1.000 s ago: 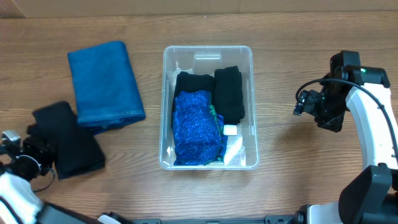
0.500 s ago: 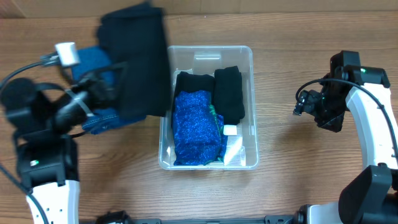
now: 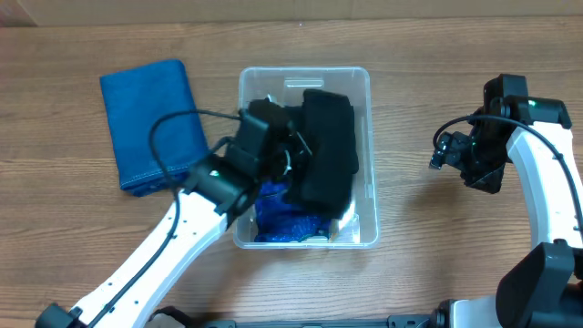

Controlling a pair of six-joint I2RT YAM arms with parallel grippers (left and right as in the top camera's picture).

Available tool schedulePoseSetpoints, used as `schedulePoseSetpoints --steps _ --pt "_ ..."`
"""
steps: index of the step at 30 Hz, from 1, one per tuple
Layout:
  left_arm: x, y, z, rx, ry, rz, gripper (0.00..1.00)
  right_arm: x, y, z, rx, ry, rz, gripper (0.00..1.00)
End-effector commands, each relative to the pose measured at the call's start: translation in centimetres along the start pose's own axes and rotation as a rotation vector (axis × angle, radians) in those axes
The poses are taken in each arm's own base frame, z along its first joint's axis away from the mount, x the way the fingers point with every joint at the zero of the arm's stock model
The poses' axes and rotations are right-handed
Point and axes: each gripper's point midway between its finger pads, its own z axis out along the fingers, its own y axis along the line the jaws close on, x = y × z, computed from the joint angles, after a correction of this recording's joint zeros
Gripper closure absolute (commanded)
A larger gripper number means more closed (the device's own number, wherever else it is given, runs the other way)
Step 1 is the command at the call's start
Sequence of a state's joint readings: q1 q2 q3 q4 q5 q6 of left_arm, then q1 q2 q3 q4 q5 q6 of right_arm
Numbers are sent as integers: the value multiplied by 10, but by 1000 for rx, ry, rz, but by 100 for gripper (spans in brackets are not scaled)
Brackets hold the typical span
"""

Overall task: Pack container
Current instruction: 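Place the black cloth into the bin's right half and release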

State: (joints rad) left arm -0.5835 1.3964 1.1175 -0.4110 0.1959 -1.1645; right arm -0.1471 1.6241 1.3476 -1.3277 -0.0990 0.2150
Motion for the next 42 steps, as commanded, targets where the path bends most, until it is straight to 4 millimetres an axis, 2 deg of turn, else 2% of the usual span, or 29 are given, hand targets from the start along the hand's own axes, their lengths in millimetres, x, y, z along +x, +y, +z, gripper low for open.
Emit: schedulePoseSetpoints --steps 1,5,8,10,11,12,13,15,16,18,20,21,22,23,24,26,28,30,31,34,37,39,40,42 --pt "6 -6 11 -6 -2 -182 96 0 3 -8 -16 -27 -12 15" --pt "24 8 34 -67 51 -212 96 0 3 -7 -16 -25 -12 15" --pt "44 20 51 -124 102 -229 96 0 3 -7 -16 -27 -12 15" --pt "52 32 55 -178 117 -228 96 0 3 -7 -16 -27 -12 15" --pt "59 52 52 -262 138 -238 92 0 3 -7 -16 -27 -12 15" --pt "61 57 50 -282 148 -215 81 0 3 -7 -16 -27 -12 15" --pt "62 58 50 -282 162 -167 57 0 3 -7 -16 -28 -12 15" --pt "61 57 49 -267 173 -58 27 0 3 -7 -16 -27 -12 15" --pt "56 58 48 -268 160 -27 23 0 3 -7 -16 -27 -12 15" --pt "45 63 43 -296 107 -10 21 0 3 -7 -15 -26 -12 15" --pt "31 62 36 -296 49 18 21 0 3 -7 -15 -25 -12 15" --pt "22 53 29 -267 10 52 24 0 3 -7 -15 -26 -12 15" --pt "17 37 24 -209 -11 111 39 0 3 -7 -16 -28 -12 15" --pt "12 17 19 -133 -32 195 77 -1 3 -7 -16 -29 -12 15" --pt "12 5 15 -88 -42 251 96 -1 3 -7 -17 -31 -13 15" --pt "23 -37 7 69 -50 542 96 -1 3 -7 -17 -31 -13 15" --pt "38 -42 11 81 -33 774 96 -2 4 -7 -18 -33 -13 15" --pt "54 -25 20 37 39 910 96 -2 4 -7 -18 -34 -13 15" --pt "64 -9 30 4 110 969 96 -2 4 -7 -18 -34 -13 15" --pt "75 30 49 -103 232 972 96 -2 4 -7 -18 -33 -13 15" --pt "72 104 69 -381 331 919 96 -1 3 -7 -17 -30 -12 15" --pt "79 150 82 -506 435 863 96 -1 3 -7 -17 -29 -12 15" --pt "78 158 85 -531 445 824 96 0 3 -7 -15 -25 -12 15" --pt "62 160 82 -553 430 731 96 2 2 -7 -13 -16 -14 15"
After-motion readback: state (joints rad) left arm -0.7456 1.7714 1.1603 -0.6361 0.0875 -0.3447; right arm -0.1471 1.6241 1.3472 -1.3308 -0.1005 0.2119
